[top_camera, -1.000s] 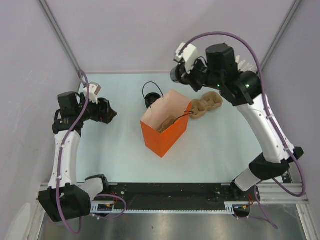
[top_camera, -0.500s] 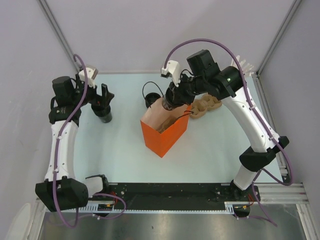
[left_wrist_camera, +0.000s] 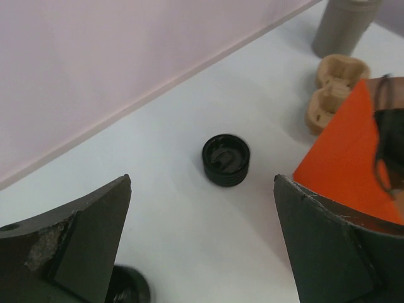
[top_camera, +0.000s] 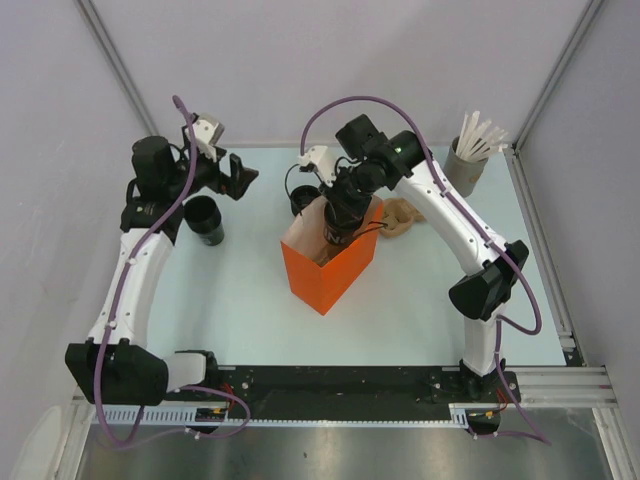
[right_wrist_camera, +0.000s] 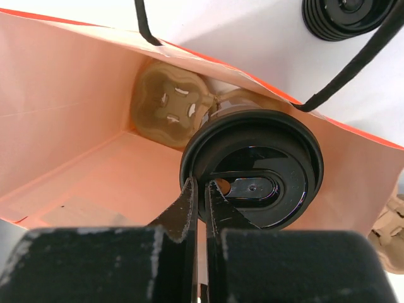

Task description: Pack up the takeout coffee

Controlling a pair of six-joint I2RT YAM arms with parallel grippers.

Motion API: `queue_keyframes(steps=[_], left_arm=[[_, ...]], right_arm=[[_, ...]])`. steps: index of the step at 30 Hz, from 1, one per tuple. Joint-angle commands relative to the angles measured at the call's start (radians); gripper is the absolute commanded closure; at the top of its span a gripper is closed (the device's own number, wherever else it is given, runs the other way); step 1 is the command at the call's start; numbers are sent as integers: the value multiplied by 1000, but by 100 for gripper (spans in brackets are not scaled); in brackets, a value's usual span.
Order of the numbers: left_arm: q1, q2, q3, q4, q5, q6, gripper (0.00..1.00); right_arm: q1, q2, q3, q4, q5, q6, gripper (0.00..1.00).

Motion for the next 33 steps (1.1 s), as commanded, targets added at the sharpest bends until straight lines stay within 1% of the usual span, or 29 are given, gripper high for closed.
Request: queue_keyframes(steps=[1,4,7,16,26,31,33], left_arm=[[-67,11,40,138,90,-66,0],[-93,31,46,200,145,-122,0],[-138,70,69,209,158,-146,0],[-179,142,89,252,192,-199,0],[-216,148,51,279,169,-236,0],[-230,149,29,316,155,-241,5],[-233,156,26,321,152,-241,9]], right_arm=[[0,-11,-10,-35,-13,18,100],[-1,-17,-28,-35,-20,15,100],[0,-19,-51,-34,-18,15,100],[3,-14,-79,-41,8,3,100],[5,-2,-80,-34,31,-3,100],[5,9,-86,-32,40,-3,100],[5,13,-93,-34,39,-5,100]])
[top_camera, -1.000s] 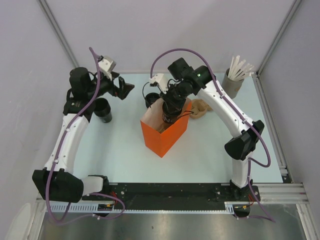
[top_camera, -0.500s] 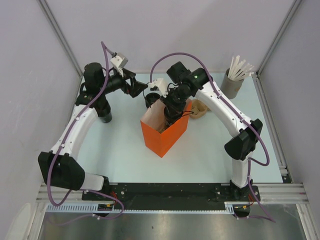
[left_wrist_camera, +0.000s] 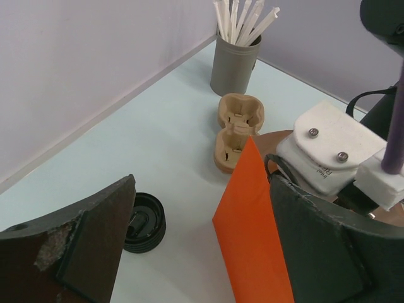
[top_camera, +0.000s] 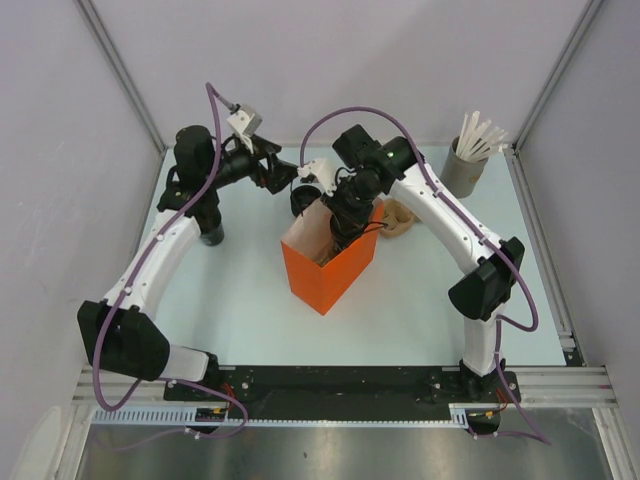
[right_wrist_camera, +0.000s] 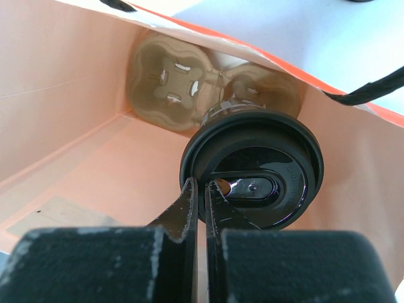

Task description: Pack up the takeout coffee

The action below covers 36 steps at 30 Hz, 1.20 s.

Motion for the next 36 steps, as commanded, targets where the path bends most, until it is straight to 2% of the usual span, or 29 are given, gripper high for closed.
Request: queue_keyframes(steps=[1,7,26,33,36], left_arm=[[-20,5,-9,67,1,-13,10],[-24,16,-11,67,-5,-13,16],[-34,24,-32,84,-1,-28,27],[-36,14,-46,87,-8,-28,29],[-34,10,-49,89,-11,-30,25]], right_arm=[[3,9,-10,-24,12,-7,100],[1,14,-18,-21,10,-8,100],[1,14,-36,41,124,15,100],[0,17,-39,73,153,24,100],[-2,19,-45,99,167,27,100]])
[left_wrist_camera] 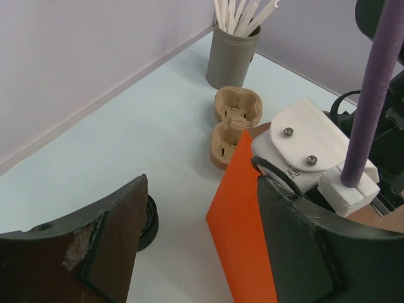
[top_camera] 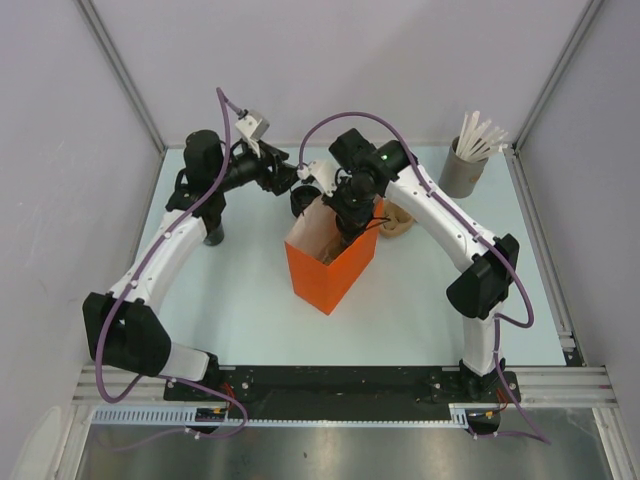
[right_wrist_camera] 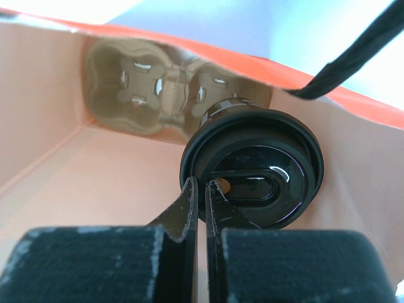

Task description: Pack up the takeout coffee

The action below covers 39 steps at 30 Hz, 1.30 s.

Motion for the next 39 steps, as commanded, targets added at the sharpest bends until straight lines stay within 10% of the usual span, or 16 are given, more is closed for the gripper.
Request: queue_keyframes(steps=[1,22,31,39], left_arm=[[-9,-18,-13,42,-2,-14,24],[132,-126,25,-23,-109,-69,7],[189,-124,-5,108,263,-155,7],[168,-55,39,1,320,-99,8]], right_arm=[[-2,0,-8,55,38,15,100],[-3,-20,-47,70,23,22,100],[-3,-26,-51,70,31,22,100],[-3,-31,-53,72,31,25,100]])
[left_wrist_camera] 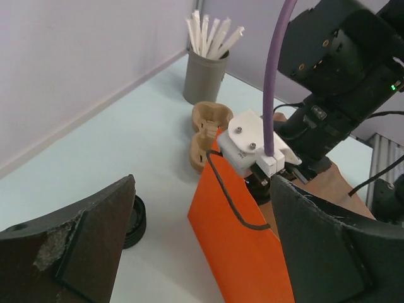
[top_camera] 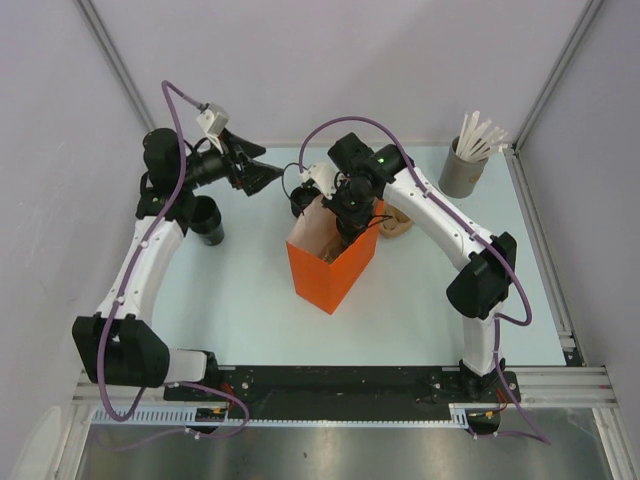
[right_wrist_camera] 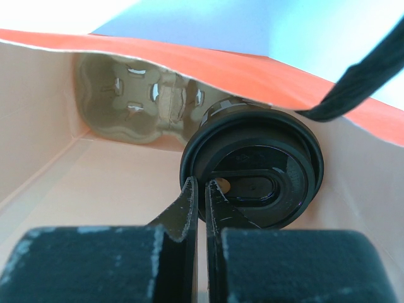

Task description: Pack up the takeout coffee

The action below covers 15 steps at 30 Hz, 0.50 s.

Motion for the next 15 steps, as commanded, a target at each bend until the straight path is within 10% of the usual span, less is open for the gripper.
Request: queue_keyframes(steps=[1,15], left_arm=[[-15,55,54,-50,72,32,8],[-64,140,123,-145,49,88,28]], right_arm=[[-1,-31,5,18,12,18,100],[2,-37,-2,15,14,16,100]])
